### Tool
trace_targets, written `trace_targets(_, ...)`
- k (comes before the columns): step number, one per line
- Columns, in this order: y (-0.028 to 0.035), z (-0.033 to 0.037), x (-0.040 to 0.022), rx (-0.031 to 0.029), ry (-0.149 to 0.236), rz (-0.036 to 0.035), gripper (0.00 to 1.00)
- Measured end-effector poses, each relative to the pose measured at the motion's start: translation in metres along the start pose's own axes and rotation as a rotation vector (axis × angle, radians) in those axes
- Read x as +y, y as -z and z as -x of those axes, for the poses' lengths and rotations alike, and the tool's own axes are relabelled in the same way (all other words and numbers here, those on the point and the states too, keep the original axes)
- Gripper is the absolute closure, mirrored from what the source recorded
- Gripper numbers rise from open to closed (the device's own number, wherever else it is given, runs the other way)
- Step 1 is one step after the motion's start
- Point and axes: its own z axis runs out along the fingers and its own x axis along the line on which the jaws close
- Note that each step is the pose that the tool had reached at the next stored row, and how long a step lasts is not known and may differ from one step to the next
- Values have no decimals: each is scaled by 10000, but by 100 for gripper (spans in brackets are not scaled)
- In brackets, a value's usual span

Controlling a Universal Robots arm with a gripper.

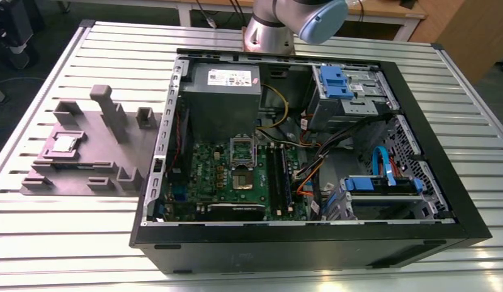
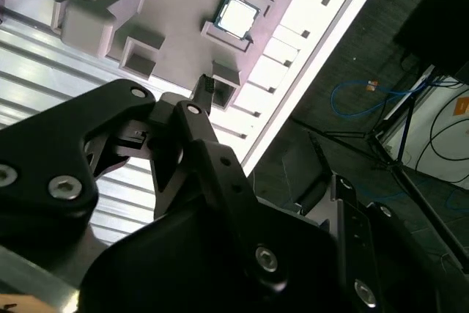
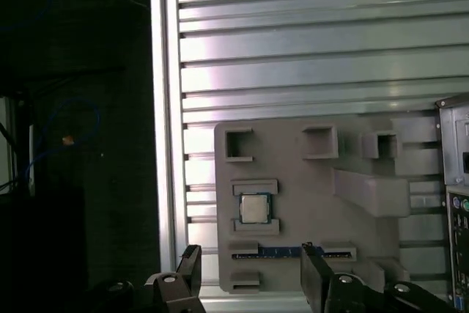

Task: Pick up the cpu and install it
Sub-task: 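Pick up the cpu and move it towards the insertion slot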

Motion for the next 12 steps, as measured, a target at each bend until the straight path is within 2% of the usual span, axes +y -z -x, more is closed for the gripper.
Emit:
trace_targets(3,-13,0,-1,19,422,-28,35)
trace_targets(12,-47,3,-2,9,428,-28,35)
